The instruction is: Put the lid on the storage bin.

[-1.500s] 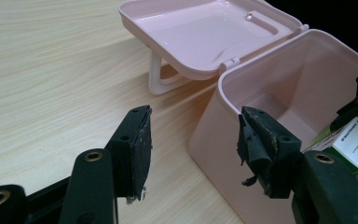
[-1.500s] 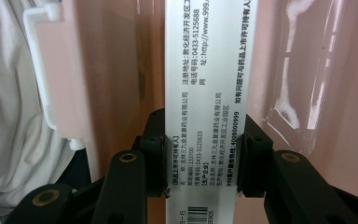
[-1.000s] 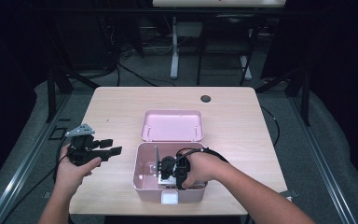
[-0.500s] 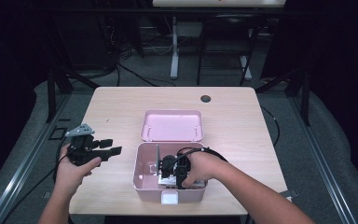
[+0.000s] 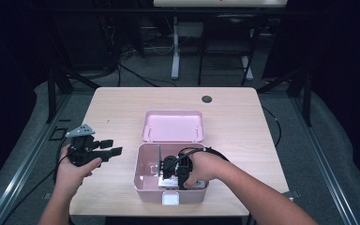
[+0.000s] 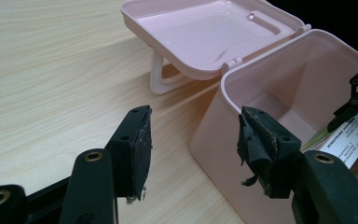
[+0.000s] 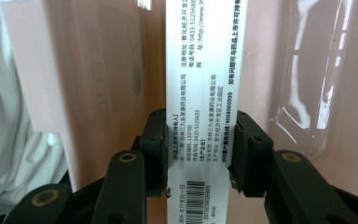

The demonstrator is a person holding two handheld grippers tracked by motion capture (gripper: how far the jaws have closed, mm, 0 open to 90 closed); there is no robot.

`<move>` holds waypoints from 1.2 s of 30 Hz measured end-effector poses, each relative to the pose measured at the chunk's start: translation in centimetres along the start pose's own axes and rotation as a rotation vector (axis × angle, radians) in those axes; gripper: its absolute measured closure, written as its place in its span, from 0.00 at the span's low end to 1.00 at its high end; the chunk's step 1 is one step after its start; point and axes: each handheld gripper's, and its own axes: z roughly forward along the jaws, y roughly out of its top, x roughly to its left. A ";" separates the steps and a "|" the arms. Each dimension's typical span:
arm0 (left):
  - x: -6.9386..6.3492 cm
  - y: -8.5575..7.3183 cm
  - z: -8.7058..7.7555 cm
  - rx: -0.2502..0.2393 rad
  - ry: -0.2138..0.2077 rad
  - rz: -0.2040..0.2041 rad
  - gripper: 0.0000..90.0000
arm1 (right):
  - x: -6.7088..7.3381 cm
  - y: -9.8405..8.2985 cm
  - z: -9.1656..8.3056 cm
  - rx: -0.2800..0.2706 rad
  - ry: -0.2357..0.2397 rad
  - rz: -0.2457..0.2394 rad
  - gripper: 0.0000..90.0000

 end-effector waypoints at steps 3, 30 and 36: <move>0.0 0.0 0.0 0.000 -0.001 0.001 0.49 | 0.0 0.0 0.0 -0.001 0.001 0.005 0.68; -0.5 0.2 -0.4 -0.010 0.001 0.017 0.50 | 1.3 -0.5 -4.3 -0.067 -0.043 0.053 0.62; -0.7 0.2 -0.4 -0.007 0.006 0.023 0.51 | 1.3 -1.4 -6.0 -0.109 -0.091 0.084 0.62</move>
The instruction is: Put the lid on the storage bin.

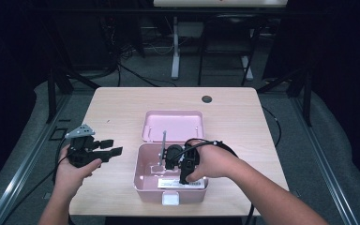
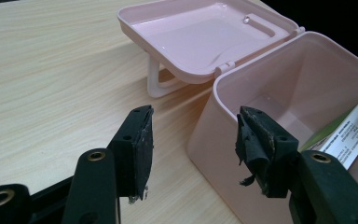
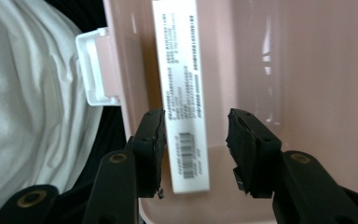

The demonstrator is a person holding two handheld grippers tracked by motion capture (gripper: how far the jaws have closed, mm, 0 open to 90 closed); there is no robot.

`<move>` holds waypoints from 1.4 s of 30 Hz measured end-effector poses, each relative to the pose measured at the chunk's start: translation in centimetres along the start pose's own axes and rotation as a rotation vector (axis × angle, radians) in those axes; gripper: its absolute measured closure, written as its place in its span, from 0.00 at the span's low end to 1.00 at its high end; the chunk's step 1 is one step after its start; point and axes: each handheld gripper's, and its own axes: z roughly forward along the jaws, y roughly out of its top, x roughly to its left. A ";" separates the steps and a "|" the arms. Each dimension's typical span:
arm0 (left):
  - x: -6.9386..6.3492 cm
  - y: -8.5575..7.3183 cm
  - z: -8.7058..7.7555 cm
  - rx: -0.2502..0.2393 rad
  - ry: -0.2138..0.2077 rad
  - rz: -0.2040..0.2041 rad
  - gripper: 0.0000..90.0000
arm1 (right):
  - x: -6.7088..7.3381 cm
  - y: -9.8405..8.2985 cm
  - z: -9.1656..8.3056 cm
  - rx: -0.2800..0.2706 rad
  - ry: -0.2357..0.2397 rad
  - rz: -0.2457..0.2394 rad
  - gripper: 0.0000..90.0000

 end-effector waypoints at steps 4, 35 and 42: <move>-0.2 0.0 0.1 0.007 0.002 0.005 0.51 | -0.1 -0.5 -0.8 -0.003 -0.010 0.015 0.62; -1.0 0.0 1.1 0.029 0.025 0.030 0.51 | -2.2 -7.7 -3.1 -0.328 -0.198 0.324 0.43; -1.3 0.0 1.7 0.046 0.048 0.027 0.44 | -2.4 -8.7 -2.4 -0.395 -0.235 0.394 0.35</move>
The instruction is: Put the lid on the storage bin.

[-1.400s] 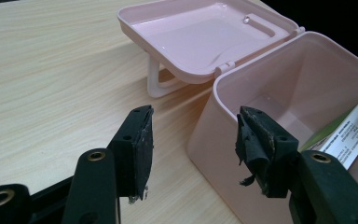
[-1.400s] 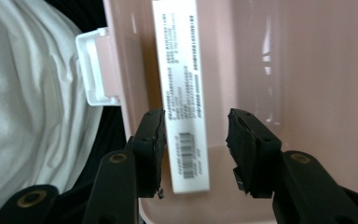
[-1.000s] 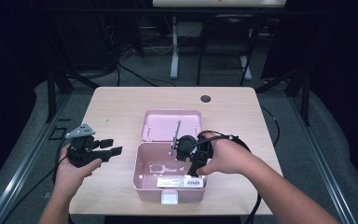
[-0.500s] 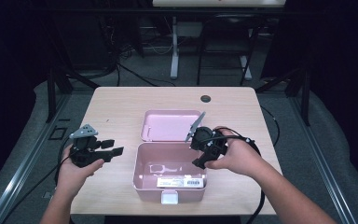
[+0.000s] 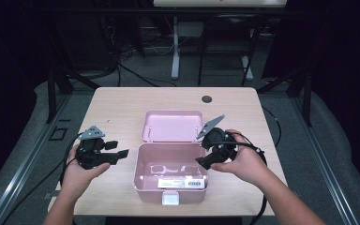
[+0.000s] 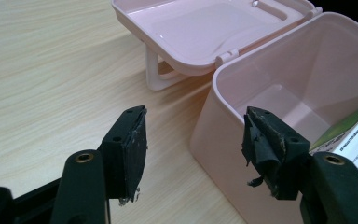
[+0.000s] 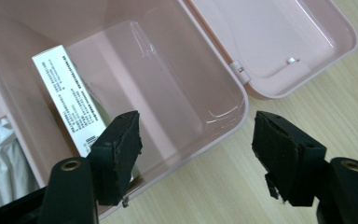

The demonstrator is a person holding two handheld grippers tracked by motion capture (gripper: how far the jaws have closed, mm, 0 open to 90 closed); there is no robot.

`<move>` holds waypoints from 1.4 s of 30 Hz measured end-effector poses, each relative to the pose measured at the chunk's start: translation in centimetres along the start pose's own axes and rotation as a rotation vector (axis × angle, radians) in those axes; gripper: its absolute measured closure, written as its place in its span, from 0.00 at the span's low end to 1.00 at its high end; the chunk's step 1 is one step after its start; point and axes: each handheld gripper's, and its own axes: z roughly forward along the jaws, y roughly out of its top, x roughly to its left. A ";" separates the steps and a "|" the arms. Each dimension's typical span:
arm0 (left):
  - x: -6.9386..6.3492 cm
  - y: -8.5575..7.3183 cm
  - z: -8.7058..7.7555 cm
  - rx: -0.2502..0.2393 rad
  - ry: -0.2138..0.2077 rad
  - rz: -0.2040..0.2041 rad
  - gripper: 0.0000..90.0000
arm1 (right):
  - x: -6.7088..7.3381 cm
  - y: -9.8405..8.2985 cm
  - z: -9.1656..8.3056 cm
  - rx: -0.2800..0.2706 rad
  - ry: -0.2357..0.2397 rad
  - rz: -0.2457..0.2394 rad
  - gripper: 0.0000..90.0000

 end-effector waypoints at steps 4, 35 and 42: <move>0.0 0.0 0.1 0.004 -0.002 0.001 0.43 | -0.5 -0.6 0.1 -0.035 0.000 0.045 0.31; -1.7 0.3 0.3 -0.013 -0.029 0.027 0.44 | -1.2 -2.6 0.9 -0.205 0.012 0.160 0.46; -2.0 0.2 0.5 -0.011 -0.078 0.038 0.51 | -0.9 -2.9 1.4 -0.276 0.009 0.176 0.53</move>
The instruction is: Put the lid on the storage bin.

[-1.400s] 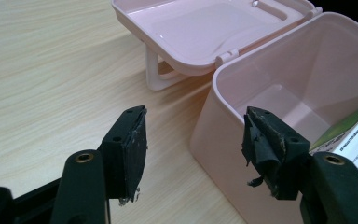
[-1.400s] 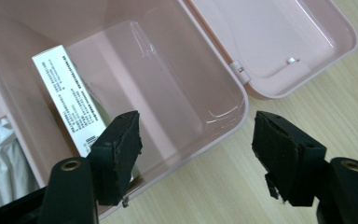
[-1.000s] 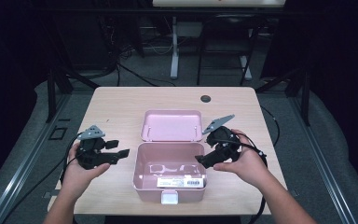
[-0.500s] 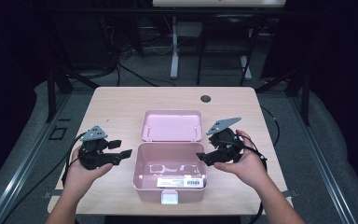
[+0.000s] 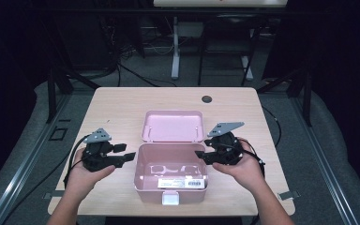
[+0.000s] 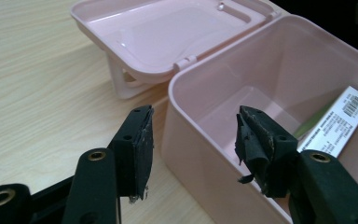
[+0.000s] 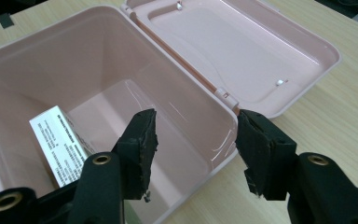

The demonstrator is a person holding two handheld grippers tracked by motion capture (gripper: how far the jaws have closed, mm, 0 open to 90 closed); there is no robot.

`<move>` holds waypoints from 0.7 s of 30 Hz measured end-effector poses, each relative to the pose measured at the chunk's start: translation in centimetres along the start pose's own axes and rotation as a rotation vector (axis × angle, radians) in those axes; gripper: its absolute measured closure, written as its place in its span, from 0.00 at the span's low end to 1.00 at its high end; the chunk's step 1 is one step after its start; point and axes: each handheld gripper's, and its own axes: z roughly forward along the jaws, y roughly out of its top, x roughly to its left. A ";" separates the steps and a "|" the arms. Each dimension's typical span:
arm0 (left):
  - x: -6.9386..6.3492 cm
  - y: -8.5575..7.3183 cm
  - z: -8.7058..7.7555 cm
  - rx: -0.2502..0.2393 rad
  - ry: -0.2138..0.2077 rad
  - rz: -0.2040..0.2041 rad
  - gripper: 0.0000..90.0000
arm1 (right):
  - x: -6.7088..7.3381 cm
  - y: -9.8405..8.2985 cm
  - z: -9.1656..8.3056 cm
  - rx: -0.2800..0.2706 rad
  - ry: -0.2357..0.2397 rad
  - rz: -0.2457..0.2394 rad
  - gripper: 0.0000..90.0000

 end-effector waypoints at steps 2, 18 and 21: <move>-0.2 0.0 0.2 0.009 -0.012 0.008 0.52 | -0.1 -0.1 0.2 -0.004 -0.005 0.013 0.54; -0.6 -0.3 1.2 -0.013 -0.006 0.007 0.66 | -1.9 0.1 1.1 -0.069 -0.068 0.122 0.61; -0.6 -0.5 1.5 -0.008 -0.004 0.005 0.69 | -2.3 0.1 1.4 -0.060 -0.076 0.132 0.61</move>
